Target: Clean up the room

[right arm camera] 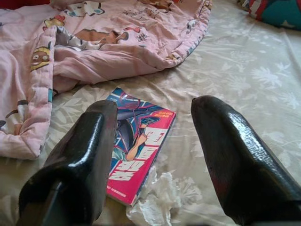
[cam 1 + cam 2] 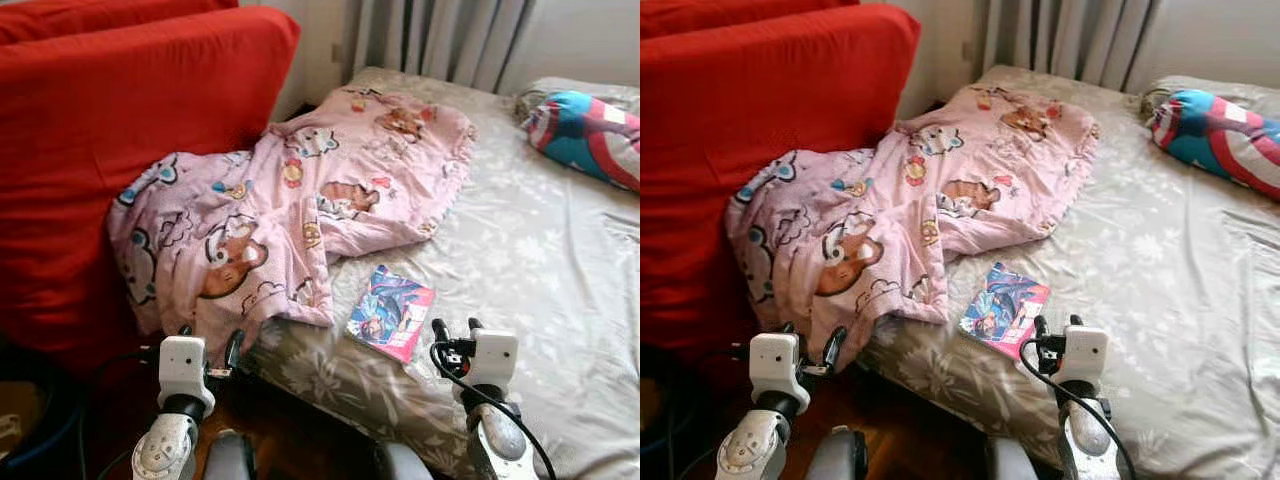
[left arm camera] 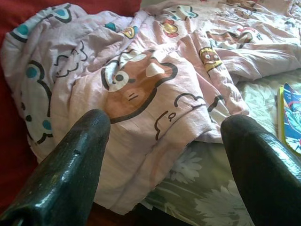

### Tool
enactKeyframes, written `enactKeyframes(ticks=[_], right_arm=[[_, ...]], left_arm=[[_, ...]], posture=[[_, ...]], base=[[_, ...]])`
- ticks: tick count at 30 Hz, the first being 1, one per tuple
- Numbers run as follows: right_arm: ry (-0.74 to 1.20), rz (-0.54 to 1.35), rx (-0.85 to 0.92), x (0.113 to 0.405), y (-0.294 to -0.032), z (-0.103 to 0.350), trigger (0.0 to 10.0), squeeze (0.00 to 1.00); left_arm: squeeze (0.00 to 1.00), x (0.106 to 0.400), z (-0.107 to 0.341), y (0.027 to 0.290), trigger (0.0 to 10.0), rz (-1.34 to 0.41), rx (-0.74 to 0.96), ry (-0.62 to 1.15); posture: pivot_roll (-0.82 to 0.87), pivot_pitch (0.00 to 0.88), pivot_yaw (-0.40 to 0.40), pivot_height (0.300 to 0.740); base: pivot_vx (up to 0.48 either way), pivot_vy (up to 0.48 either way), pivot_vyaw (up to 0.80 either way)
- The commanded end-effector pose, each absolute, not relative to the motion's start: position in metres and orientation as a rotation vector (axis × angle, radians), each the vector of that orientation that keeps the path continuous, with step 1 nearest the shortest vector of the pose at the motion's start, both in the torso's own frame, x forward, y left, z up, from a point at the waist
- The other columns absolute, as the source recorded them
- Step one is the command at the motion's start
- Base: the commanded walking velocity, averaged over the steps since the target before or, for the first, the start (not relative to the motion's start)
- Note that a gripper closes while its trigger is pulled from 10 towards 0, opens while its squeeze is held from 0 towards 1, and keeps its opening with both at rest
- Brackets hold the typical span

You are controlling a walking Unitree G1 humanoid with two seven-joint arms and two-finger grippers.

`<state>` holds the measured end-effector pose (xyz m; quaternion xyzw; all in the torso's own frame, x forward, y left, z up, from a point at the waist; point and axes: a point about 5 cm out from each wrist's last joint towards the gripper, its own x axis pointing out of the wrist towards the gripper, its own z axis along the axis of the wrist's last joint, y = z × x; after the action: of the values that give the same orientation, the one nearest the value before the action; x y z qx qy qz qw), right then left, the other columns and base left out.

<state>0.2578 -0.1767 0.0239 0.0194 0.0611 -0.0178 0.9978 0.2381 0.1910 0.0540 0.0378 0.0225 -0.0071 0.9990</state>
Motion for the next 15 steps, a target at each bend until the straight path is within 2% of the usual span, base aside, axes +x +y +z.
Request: enactKeyframes(ticks=[1, 3, 15], right_arm=[[0.143, -0.036, 0.049, 0.2565, -0.1765, 0.0203, 10.0, 0.0], [0.146, -0.034, 0.054, 0.2565, -0.1763, 0.0197, 10.0, 0.0], [0.165, -0.033, 0.056, 0.2533, -0.1769, 0.0161, 10.0, 0.0]], left_arm=[[0.0, 0.2377, 0.0528, 0.1898, 10.0, -0.022, 0.07, 0.052], [0.0, 0.2379, 0.0531, 0.1896, 10.0, -0.022, 0.07, 0.051], [0.0, 0.2376, 0.0531, 0.1883, 10.0, -0.032, 0.065, 0.051]], posture=[[-0.09, 0.102, -0.055, 0.64], [-0.09, 0.102, -0.055, 0.64], [-0.09, 0.109, -0.055, 0.64]], base=[[0.0, 0.0, 0.0], [0.0, 0.0, 0.0], [0.274, 0.0, 0.0]])
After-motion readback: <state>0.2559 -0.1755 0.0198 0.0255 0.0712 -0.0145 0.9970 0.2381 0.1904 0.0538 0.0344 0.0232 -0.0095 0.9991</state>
